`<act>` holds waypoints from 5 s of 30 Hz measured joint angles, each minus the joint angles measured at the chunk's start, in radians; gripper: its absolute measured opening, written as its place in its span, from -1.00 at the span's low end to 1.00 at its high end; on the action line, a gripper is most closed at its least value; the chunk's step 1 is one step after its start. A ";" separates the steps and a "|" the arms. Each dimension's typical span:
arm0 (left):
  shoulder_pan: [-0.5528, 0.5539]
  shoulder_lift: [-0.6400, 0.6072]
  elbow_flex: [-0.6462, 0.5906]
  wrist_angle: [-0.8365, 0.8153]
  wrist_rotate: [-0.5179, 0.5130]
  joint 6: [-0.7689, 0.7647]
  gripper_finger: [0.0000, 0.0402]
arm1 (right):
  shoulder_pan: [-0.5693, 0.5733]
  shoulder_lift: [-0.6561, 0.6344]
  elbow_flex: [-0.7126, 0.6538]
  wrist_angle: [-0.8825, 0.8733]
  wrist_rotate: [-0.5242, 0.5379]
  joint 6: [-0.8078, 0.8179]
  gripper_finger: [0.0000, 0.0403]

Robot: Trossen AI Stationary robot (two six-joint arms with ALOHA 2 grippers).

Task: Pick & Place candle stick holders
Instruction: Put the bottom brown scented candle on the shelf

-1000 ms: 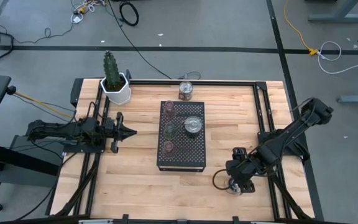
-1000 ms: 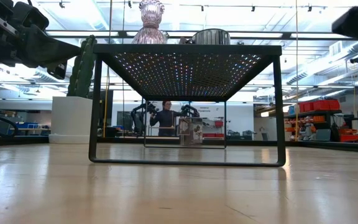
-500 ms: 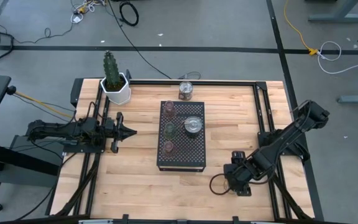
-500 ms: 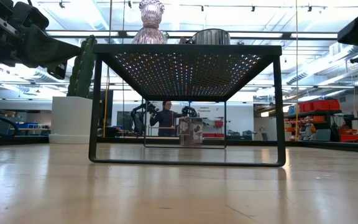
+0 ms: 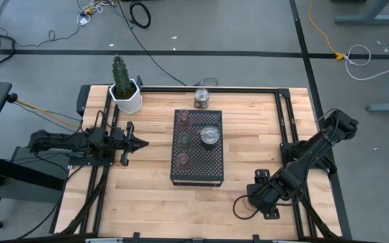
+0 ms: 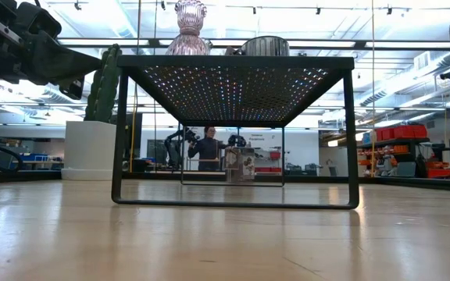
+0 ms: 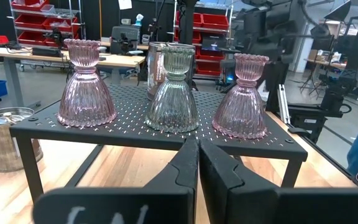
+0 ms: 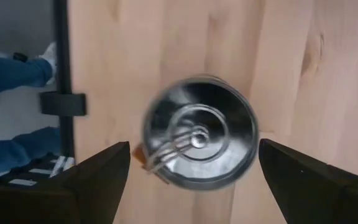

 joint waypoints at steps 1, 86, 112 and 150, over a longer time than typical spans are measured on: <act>0.000 0.000 0.000 0.000 0.000 0.000 -0.91 | 0.004 0.000 0.015 -0.003 0.000 0.000 0.76; 0.000 0.000 0.000 0.000 0.000 0.000 -0.91 | 0.069 0.038 -0.044 0.139 0.103 0.016 0.76; 0.000 0.000 0.000 0.000 0.000 0.000 -0.91 | 0.069 0.038 -0.044 0.138 0.078 -0.032 0.93; 0.000 0.000 0.000 0.000 0.000 0.000 -0.91 | 0.094 0.033 -0.043 0.167 0.023 -0.050 0.93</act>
